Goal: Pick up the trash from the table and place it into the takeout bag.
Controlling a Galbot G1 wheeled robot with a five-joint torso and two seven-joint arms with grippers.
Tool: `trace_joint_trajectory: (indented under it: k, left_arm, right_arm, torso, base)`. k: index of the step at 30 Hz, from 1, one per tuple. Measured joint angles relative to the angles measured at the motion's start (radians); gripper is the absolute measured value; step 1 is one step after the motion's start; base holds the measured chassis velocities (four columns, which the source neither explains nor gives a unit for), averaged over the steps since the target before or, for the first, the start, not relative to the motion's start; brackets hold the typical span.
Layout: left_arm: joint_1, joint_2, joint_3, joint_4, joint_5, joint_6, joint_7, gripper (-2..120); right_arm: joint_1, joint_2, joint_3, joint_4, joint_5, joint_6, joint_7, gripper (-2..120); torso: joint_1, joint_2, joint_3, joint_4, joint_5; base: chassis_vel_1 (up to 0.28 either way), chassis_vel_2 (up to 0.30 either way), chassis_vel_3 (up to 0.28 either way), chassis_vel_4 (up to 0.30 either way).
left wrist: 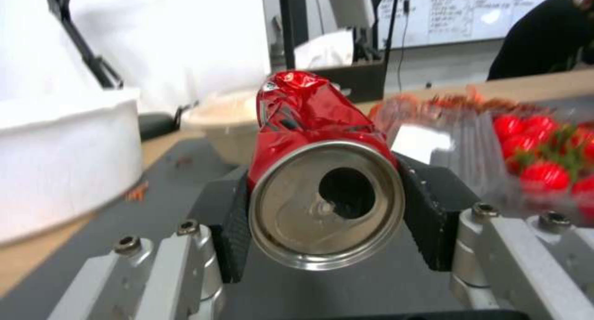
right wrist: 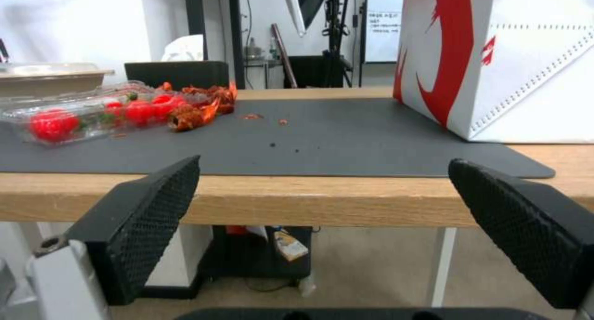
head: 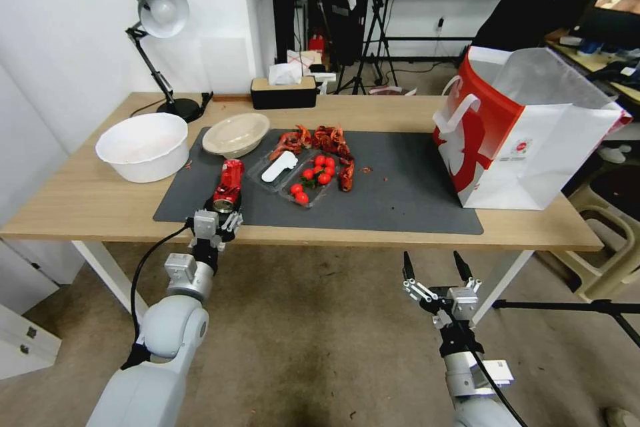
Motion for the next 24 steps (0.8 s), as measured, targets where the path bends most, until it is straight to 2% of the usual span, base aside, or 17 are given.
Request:
trace_joint_trajectory:
  k: [3, 7, 9, 11, 13, 14, 17, 19, 21, 22, 23, 24]
  left_arm:
    - [-0.014, 0.038, 0.016, -0.039, -0.03, -0.002, 0.009, 50]
    - [-0.048, 0.082, 0.052, -0.055, -0.07, -0.005, 0.018, 50]
    - [-0.111, 0.151, 0.114, -0.056, -0.128, -0.017, 0.038, 50]
    - [-0.13, 0.171, 0.131, -0.054, -0.145, -0.02, 0.049, 50]
    - [-0.202, 0.225, 0.185, -0.046, -0.209, -0.026, 0.079, 50]
    - [-0.202, 0.225, 0.185, -0.046, -0.209, -0.026, 0.079, 50]
    - [-0.332, 0.282, 0.275, -0.036, -0.321, -0.023, 0.085, 50]
    - [-0.362, 0.291, 0.297, -0.032, -0.338, -0.021, 0.085, 50]
    - [-0.466, 0.309, 0.386, -0.011, -0.393, -0.012, 0.083, 50]
    - [-0.466, 0.309, 0.386, -0.011, -0.393, -0.012, 0.083, 50]
    - [-0.5, 0.311, 0.419, 0.0, -0.41, -0.009, 0.082, 50]
    - [-0.596, 0.306, 0.509, 0.038, -0.448, -0.007, 0.08, 50]
  right_arm:
    - [-0.006, 0.004, 0.001, 0.008, -0.004, 0.001, 0.001, 100]
    - [-0.007, 0.005, 0.001, 0.011, -0.005, 0.001, 0.002, 100]
    - [-0.006, 0.009, 0.002, 0.012, -0.005, 0.001, 0.002, 100]
    - [-0.005, 0.01, 0.003, 0.013, -0.005, 0.001, 0.002, 100]
    - [-0.006, 0.012, 0.005, 0.013, -0.005, 0.001, 0.002, 100]
    - [-0.006, 0.012, 0.005, 0.013, -0.005, 0.001, 0.002, 100]
    - [-0.004, 0.014, 0.01, 0.013, -0.006, 0.001, 0.003, 100]
    - [-0.003, 0.015, 0.011, 0.013, -0.006, 0.001, 0.003, 100]
    - [0.0, 0.018, 0.014, 0.01, -0.007, 0.0, 0.003, 100]
    - [0.0, 0.018, 0.014, 0.01, -0.007, 0.0, 0.003, 100]
    - [0.001, 0.019, 0.015, 0.009, -0.007, -0.001, 0.003, 100]
    - [0.005, 0.02, 0.016, 0.004, -0.007, -0.002, 0.003, 100]
  torso:
    - [0.0, 0.0, 0.0, 0.0002, -0.0001]
    - [0.0, 0.0, 0.0, -0.0001, 0.0001]
    - [0.0, 0.0, 0.0, -0.0001, -0.0001]
    - [0.0, 0.0, 0.0, -0.0001, 0.0002]
    - [0.0, 0.0, 0.0, 0.0001, -0.0001]
    - [0.0, 0.0, 0.0, 0.0001, -0.0001]
    - [0.0, 0.0, 0.0, 0.0, -0.0001]
    - [0.0, 0.0, 0.0, 0.0001, 0.0001]
    - [0.0, 0.0, 0.0, -0.0003, 0.0003]
    - [0.0, 0.0, 0.0, -0.0003, 0.0003]
    - [0.0, 0.0, 0.0, -0.0001, 0.0]
    - [0.0, 0.0, 0.0, 0.0001, 0.0]
  base:
    - [0.0, 0.0, 0.0, 0.0]
    - [0.0, 0.0, 0.0, 0.0]
    - [0.0, 0.0, 0.0, 0.0]
    - [0.0, 0.0, 0.0, 0.0]
    - [0.0, 0.0, 0.0, 0.0]
    - [0.0, 0.0, 0.0, 0.0]
    - [0.0, 0.0, 0.0, 0.0]
    - [0.0, 0.0, 0.0, 0.0]
    - [0.0, 0.0, 0.0, 0.0]
    - [0.0, 0.0, 0.0, 0.0]
    - [0.0, 0.0, 0.0, 0.0]
    - [0.0, 0.0, 0.0, 0.0]
